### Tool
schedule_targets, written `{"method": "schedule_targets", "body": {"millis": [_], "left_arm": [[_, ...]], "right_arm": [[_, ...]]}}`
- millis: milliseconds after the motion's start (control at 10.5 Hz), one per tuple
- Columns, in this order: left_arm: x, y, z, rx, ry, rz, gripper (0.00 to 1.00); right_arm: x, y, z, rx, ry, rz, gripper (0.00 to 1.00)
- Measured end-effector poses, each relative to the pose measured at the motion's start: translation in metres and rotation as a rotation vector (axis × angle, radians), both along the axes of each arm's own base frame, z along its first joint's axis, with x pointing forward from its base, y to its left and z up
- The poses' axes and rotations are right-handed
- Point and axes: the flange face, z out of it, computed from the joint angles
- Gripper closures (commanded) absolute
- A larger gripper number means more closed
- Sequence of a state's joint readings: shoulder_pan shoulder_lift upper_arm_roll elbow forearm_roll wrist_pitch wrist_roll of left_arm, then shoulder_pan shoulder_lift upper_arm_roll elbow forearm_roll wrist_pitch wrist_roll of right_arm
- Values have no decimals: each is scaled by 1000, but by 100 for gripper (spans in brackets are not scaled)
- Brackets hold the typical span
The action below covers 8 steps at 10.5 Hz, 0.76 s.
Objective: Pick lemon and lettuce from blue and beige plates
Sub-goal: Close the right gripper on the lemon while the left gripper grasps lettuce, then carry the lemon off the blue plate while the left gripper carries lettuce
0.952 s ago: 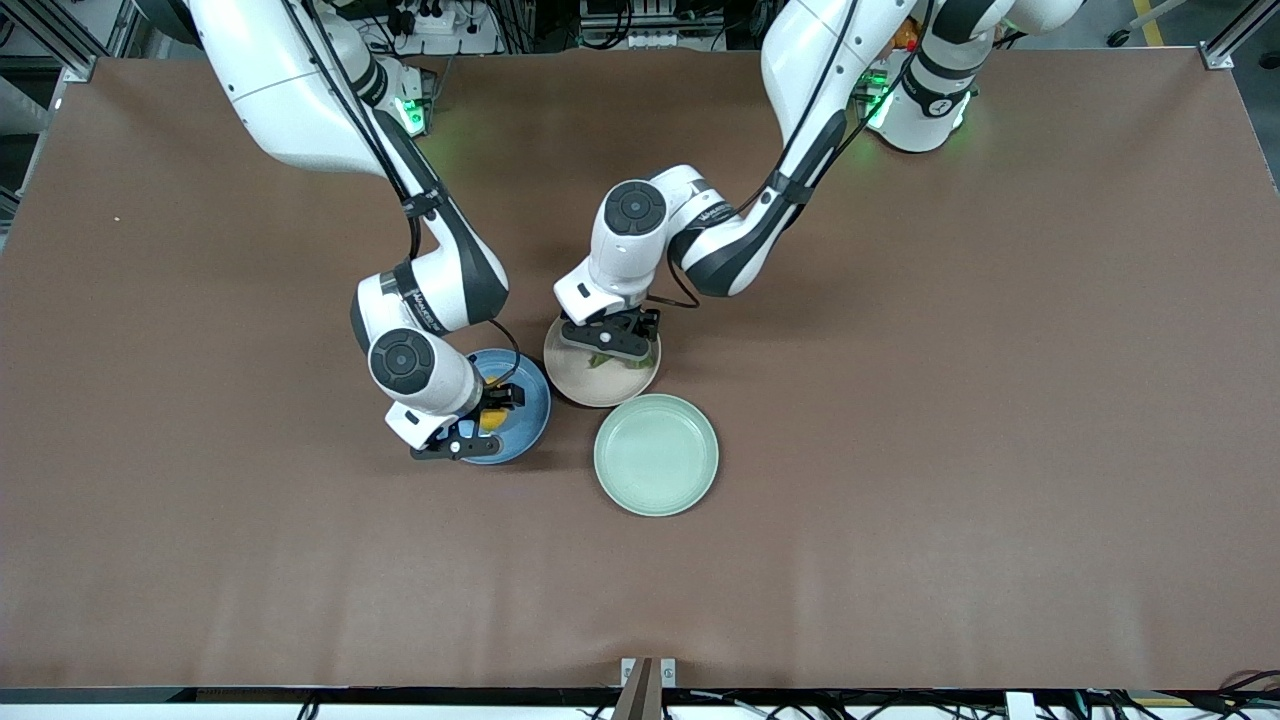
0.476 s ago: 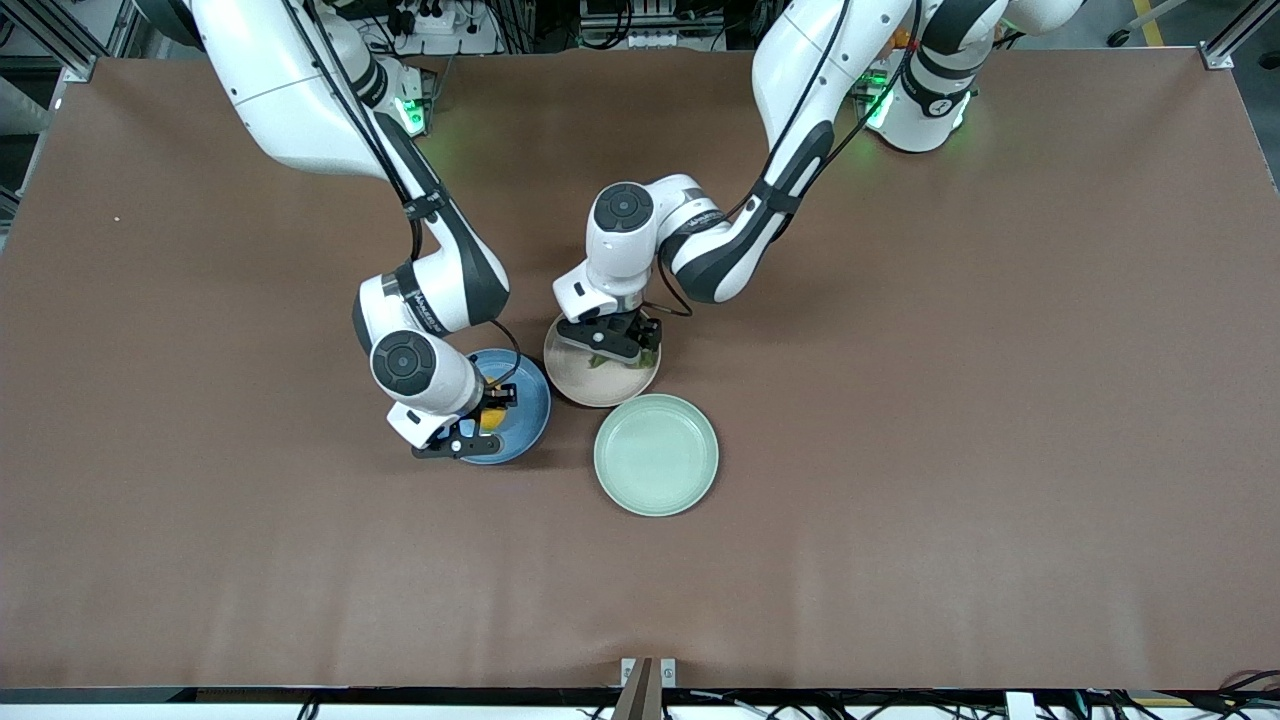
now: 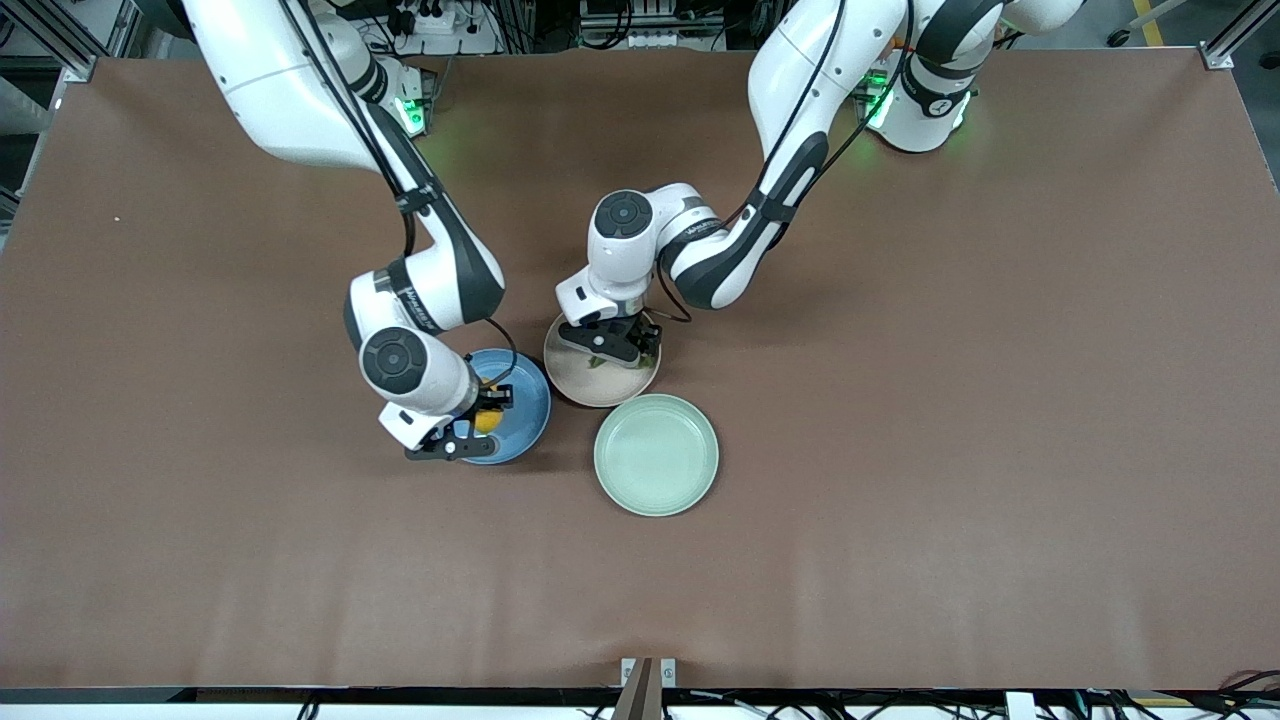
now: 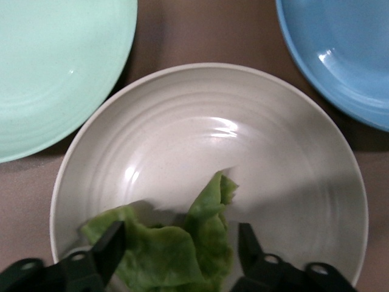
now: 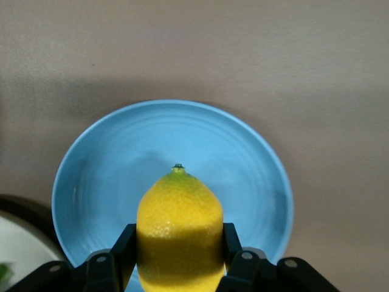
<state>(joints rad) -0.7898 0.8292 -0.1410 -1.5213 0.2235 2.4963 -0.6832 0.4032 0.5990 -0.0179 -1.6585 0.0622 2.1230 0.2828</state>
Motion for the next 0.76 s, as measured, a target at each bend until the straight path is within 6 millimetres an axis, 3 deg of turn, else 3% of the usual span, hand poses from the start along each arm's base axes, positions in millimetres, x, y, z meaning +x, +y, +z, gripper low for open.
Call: {"method": "schedule_targets", "body": {"millis": [190, 381, 571, 762], "left_arm": [[2, 1, 1, 3, -9, -9, 100], [6, 3, 2, 9, -17, -38, 100], [15, 10, 8, 39, -16, -35, 100], [32, 19, 40, 66, -25, -18, 100]], "right_arm": [[10, -34, 39, 34, 31, 6, 100], [15, -86, 58, 66, 92, 30, 100], [15, -134, 57, 88, 167, 50, 100], [10, -184, 45, 117, 222, 77, 100]]}}
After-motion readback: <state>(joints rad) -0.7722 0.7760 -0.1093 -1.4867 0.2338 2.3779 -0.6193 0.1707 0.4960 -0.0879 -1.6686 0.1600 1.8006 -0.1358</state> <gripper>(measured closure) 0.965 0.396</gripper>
